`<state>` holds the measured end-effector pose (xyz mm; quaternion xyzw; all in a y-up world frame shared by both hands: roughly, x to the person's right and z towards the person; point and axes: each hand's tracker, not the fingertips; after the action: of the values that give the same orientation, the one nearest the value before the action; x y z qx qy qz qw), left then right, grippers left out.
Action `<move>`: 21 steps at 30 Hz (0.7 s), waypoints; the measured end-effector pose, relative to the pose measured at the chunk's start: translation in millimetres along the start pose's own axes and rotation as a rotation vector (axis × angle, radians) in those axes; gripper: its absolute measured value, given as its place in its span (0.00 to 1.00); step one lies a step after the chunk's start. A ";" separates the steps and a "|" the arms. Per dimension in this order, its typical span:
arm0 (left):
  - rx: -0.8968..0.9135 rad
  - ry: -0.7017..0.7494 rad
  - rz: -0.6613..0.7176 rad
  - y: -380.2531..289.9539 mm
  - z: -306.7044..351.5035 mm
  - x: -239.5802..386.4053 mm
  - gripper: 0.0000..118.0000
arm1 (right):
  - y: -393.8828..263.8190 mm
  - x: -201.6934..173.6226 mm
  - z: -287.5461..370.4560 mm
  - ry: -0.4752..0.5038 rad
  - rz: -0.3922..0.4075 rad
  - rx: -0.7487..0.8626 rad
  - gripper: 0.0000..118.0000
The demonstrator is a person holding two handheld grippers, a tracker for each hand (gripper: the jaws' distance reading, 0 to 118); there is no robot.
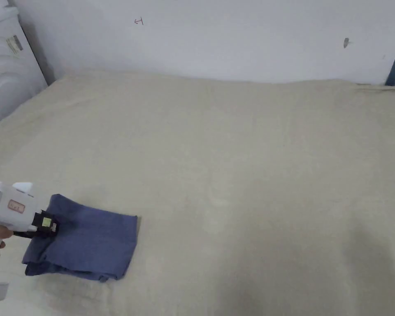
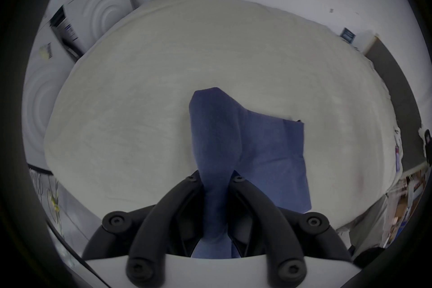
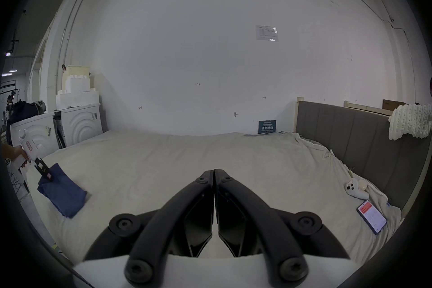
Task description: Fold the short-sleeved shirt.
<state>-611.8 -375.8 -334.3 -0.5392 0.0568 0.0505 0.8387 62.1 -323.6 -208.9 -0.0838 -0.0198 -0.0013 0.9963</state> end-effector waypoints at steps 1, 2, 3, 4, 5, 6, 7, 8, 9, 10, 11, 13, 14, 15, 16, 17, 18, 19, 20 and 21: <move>-0.013 0.020 0.017 -0.4 -4.5 -5.2 0.12 | -0.9 0.0 -1.2 -0.004 0.003 -0.005 0.00; -0.016 0.030 0.042 -2.8 -9.0 -8.2 0.12 | -2.8 0.7 -3.0 -0.009 0.010 -0.012 0.00; -0.029 0.043 0.058 -4.0 -14.2 -9.1 0.12 | -4.2 0.7 -3.7 -0.013 0.011 -0.015 0.00; -0.040 0.045 0.070 -4.9 -19.9 -11.2 0.12 | -5.2 1.1 -4.6 -0.013 0.012 -0.020 0.00; -0.038 0.041 0.086 -7.5 -26.2 -12.2 0.12 | -6.1 1.3 -5.4 -0.012 0.012 -0.028 0.00; -0.049 0.052 0.099 -8.4 -30.2 -11.3 0.12 | -8.5 2.9 -6.5 -0.013 0.013 -0.031 0.00; -0.055 0.065 0.116 -9.6 -34.2 -10.2 0.12 | -9.7 3.6 -7.0 -0.014 0.013 -0.035 0.00; -0.058 0.078 0.122 -10.5 -38.4 -9.7 0.12 | -10.3 4.2 -7.3 -0.012 0.013 -0.040 0.00; -0.060 0.084 0.113 -11.7 -39.6 -6.8 0.13 | -10.6 4.4 -7.5 -0.012 0.015 -0.043 0.00; -0.049 0.091 0.106 -13.5 -40.0 -4.4 0.13 | -11.0 4.2 -6.9 -0.013 0.015 -0.045 0.00; -0.051 0.102 0.101 -13.4 -41.0 -1.8 0.14 | -11.3 4.9 -6.6 -0.012 0.013 -0.046 0.00; -0.053 0.116 0.102 -13.1 -41.5 -0.3 0.25 | -11.2 6.6 -7.2 -0.010 0.005 -0.049 0.00; -0.062 0.133 0.103 -12.1 -41.5 2.0 0.36 | -11.7 9.5 -7.6 -0.007 0.000 -0.052 0.00; -0.063 0.152 0.100 -11.9 -41.2 3.3 0.52 | -11.5 11.1 -7.7 -0.005 -0.002 -0.054 0.00; -0.059 0.166 0.099 -12.1 -40.4 3.1 0.72 | -10.8 12.4 -7.5 -0.005 -0.004 -0.055 0.00; -0.055 0.182 0.101 -12.3 -38.1 4.9 0.88 | -9.9 13.6 -7.2 -0.005 -0.005 -0.057 0.00; -0.041 0.195 0.103 -12.8 -35.4 7.3 0.98 | -8.4 14.0 -5.8 -0.005 -0.007 -0.057 0.00; -0.023 0.206 0.104 -12.8 -30.8 10.6 1.00 | -7.0 15.3 -5.1 -0.004 -0.011 -0.060 0.00; 0.024 0.211 0.099 -13.7 -24.1 13.7 1.00 | -6.2 16.7 -4.5 -0.002 -0.015 -0.061 0.00; 0.069 0.215 0.096 -14.0 -16.3 18.1 1.00 | -5.4 18.2 -3.5 -0.001 -0.019 -0.061 0.00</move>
<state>-592.5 -396.0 -331.2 -0.5089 0.1738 0.0303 0.8425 80.4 -329.5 -210.8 -0.1141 -0.0210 -0.0112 0.9932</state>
